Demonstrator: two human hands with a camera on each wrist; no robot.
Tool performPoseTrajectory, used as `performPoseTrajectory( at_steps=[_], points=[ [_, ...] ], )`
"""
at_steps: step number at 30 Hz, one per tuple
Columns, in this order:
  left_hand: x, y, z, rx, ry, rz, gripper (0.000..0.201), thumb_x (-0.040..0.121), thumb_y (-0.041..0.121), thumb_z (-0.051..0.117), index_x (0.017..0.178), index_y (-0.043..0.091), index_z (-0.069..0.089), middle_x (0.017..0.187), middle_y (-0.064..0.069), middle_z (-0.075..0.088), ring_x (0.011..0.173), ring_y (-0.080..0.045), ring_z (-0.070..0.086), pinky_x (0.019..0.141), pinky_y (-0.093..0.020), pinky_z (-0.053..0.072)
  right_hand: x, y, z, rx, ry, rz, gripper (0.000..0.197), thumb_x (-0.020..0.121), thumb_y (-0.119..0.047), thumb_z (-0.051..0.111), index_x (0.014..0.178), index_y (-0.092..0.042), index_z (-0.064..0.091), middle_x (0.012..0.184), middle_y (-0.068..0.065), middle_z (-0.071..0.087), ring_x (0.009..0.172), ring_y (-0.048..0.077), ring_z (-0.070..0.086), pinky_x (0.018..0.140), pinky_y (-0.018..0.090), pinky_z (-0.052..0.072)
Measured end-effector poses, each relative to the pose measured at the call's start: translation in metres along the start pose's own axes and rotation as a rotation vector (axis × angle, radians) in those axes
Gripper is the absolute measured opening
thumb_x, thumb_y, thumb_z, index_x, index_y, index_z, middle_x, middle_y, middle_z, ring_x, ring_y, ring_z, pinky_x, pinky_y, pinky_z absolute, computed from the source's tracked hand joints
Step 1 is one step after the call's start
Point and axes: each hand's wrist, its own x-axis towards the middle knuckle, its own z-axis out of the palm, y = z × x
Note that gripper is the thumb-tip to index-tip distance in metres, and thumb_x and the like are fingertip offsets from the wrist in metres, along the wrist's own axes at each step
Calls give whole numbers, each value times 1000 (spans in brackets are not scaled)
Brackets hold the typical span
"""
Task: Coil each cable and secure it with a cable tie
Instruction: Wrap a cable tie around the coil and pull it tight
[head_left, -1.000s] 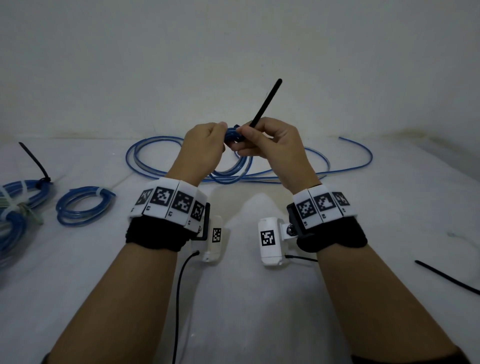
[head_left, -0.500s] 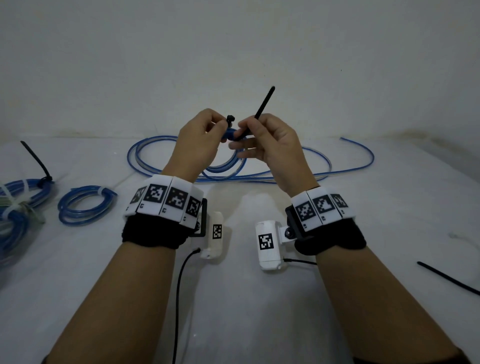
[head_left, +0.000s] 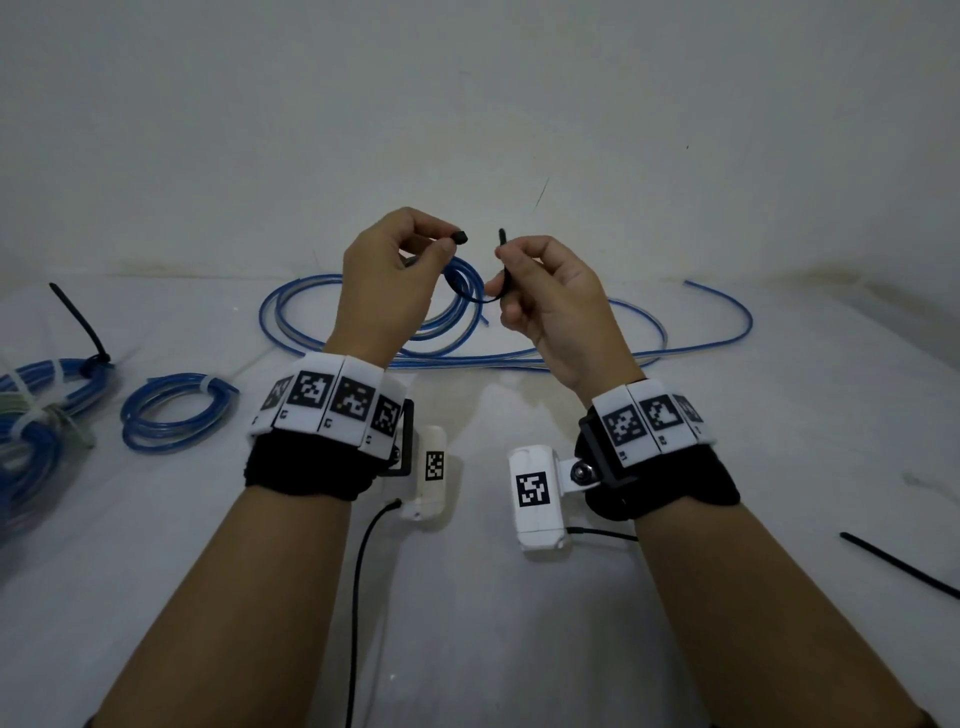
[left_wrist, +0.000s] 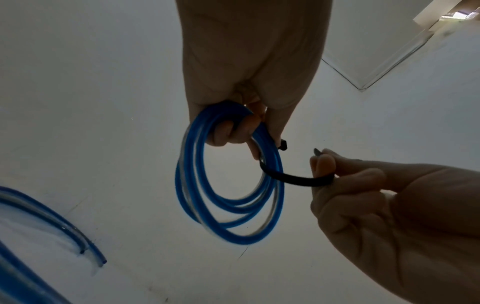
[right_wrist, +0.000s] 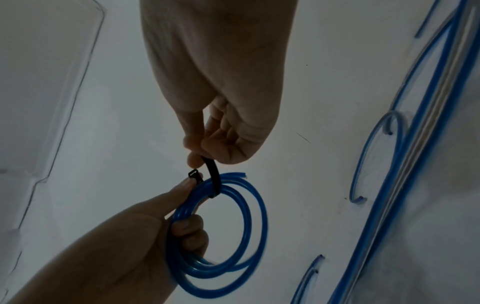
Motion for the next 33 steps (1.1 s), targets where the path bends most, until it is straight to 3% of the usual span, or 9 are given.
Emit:
performPoseTrajectory(
  at_steps=[4,11,25,29,33],
  points=[
    [-1,1,4,19,-7,29,14,88,11,58,87,24,65,75,19,59,61,5,53,61,-13,40,0,1,1,-106,-12,11,6,92,-10,56,89,-10,61,62,3,62,45,9,43,51,21,40],
    [-1,0,6,58,-17,54,15,87,10,58,86,23,65,76,17,60,62,8,52,61,-8,38,1,2,1,-123,1,26,12,93,-7,54,100,-6,63,62,6,60,45,10,39,49,21,34],
    [0,-1,5,139,-68,100,14,88,11,57,87,22,64,81,16,59,67,10,52,63,-5,37,2,6,2,-78,-7,57,6,91,-9,57,89,-9,63,60,3,61,44,8,41,49,18,38],
    [1,0,4,159,-91,134,11,88,11,59,87,19,66,86,6,62,73,3,53,64,-6,37,3,7,3,-22,14,72,5,91,-9,58,88,-9,62,57,2,62,43,7,42,48,17,38],
    [1,2,2,160,-99,121,7,88,10,61,89,13,67,84,7,58,71,0,53,64,-7,39,3,9,5,8,40,41,5,92,-8,57,94,-10,61,58,2,61,44,6,44,50,17,38]
  ],
)
